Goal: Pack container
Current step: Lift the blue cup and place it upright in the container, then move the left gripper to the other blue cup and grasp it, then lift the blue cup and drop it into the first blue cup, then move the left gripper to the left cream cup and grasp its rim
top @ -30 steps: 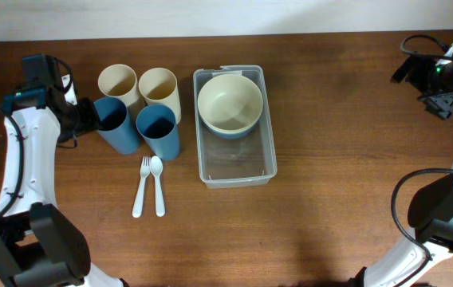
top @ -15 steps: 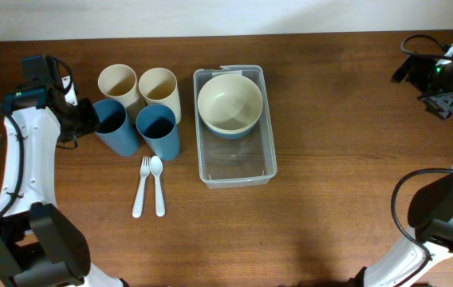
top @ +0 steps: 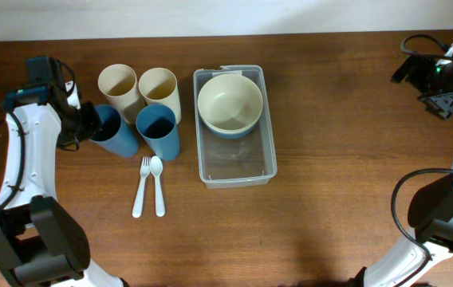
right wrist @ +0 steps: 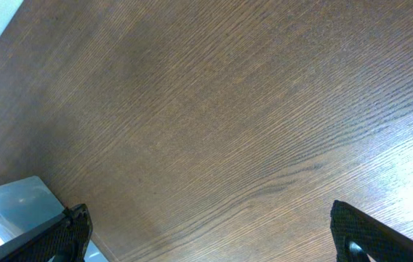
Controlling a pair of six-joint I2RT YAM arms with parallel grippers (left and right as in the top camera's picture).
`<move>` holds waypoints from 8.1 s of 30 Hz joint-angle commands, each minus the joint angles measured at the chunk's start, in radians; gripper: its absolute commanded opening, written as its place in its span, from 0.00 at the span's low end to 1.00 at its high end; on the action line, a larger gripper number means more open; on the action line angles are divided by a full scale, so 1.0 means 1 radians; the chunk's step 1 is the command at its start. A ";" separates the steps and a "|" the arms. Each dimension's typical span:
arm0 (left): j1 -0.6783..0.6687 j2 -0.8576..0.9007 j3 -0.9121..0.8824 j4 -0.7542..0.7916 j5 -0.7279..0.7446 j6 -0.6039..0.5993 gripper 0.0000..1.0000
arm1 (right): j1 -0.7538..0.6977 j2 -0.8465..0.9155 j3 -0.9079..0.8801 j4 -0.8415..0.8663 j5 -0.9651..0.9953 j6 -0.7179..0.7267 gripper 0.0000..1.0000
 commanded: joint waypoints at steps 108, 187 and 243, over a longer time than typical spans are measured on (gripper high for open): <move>-0.350 0.147 0.489 -0.492 -0.009 0.009 0.60 | -0.001 -0.002 0.002 0.000 0.009 -0.003 0.99; -0.798 0.222 0.766 -0.462 -0.073 0.075 0.38 | -0.001 -0.002 0.002 0.000 0.009 -0.003 0.99; -0.129 0.618 0.946 -0.369 -0.029 0.023 0.15 | -0.001 -0.002 0.002 0.000 0.009 -0.003 0.99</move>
